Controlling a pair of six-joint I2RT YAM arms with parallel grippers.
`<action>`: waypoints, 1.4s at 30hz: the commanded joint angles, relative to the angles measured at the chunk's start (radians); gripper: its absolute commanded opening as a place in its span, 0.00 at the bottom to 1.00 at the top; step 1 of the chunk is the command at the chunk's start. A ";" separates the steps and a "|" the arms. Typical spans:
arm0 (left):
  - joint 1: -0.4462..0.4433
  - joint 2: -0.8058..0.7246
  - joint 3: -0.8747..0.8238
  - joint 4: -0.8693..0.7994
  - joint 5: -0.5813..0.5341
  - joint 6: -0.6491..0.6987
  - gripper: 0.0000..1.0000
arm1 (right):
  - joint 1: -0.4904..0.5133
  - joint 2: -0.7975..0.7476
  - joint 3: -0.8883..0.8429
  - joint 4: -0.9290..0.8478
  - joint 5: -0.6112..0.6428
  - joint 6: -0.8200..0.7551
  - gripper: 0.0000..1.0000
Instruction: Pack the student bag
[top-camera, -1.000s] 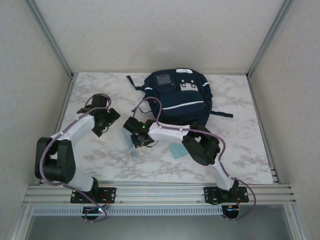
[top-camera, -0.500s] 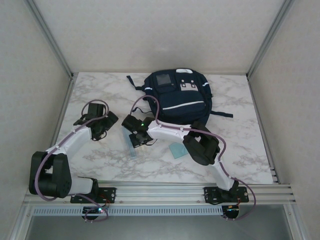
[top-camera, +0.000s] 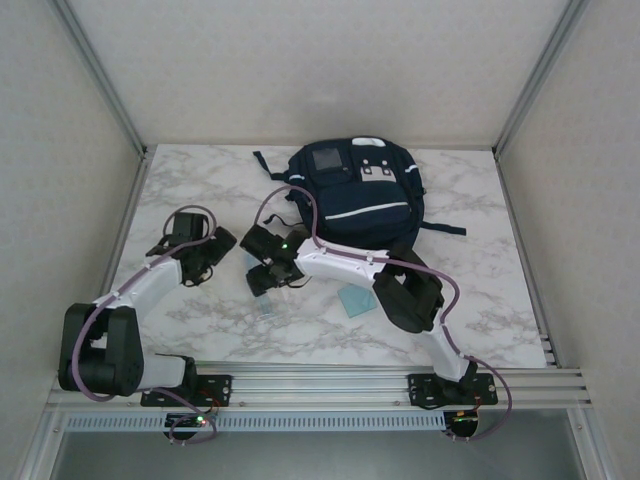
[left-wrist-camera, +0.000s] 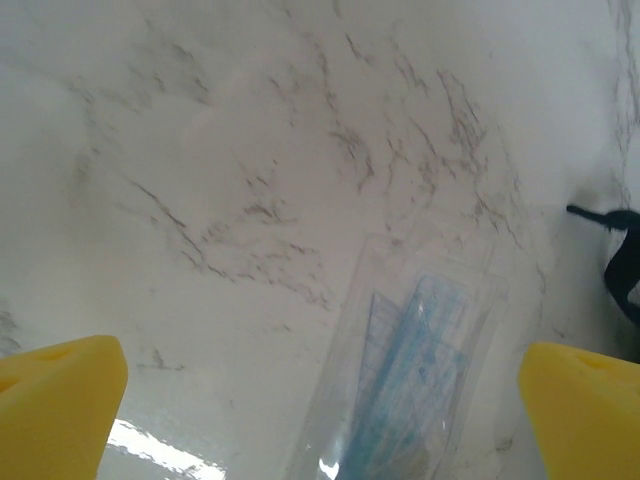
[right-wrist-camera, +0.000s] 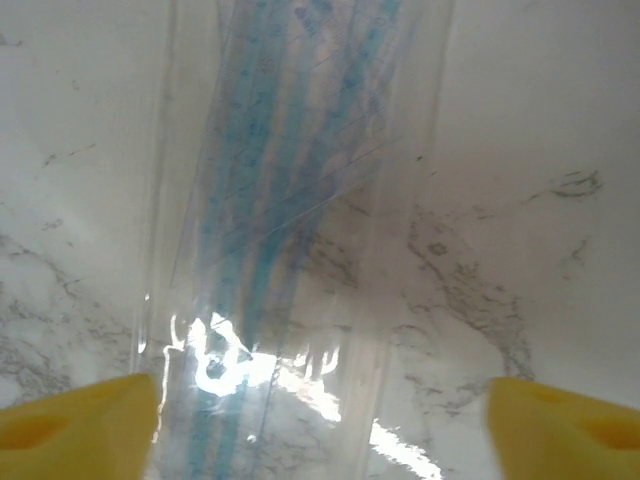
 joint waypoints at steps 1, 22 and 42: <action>0.070 -0.025 -0.016 0.012 0.013 0.002 1.00 | 0.044 0.040 0.060 -0.011 0.022 0.035 0.99; 0.153 -0.037 -0.054 0.124 0.130 -0.047 1.00 | 0.040 0.258 0.238 -0.173 0.185 0.116 0.55; -0.044 -0.026 0.014 0.159 0.202 -0.138 1.00 | -0.026 -0.087 -0.013 -0.046 0.165 -0.064 0.00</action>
